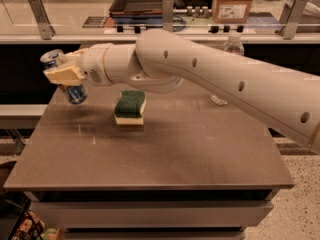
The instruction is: Knock redbull can over
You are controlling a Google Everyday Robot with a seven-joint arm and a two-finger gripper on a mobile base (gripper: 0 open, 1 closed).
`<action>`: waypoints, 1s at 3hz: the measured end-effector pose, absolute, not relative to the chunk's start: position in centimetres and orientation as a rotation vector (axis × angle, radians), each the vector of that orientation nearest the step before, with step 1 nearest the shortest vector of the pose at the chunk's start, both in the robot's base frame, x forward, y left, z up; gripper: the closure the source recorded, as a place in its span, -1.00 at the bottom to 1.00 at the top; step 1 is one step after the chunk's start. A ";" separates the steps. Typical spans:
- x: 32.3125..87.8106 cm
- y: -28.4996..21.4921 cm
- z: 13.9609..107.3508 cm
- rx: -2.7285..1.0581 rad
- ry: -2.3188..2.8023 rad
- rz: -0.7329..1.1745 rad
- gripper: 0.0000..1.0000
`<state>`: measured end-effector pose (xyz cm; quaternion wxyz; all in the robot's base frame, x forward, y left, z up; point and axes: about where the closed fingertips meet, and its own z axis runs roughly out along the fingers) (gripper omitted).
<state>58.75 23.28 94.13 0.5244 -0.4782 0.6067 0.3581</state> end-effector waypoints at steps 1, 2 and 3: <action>59.5 22.3 94.6 -1.186 1.498 0.810 1.00; 59.4 21.6 94.2 -1.232 1.569 0.749 1.00; 58.6 21.3 93.2 -1.272 1.653 0.696 1.00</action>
Offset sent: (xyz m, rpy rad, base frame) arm 0.0027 -0.0316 -0.0119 -0.2921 0.0742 -0.0658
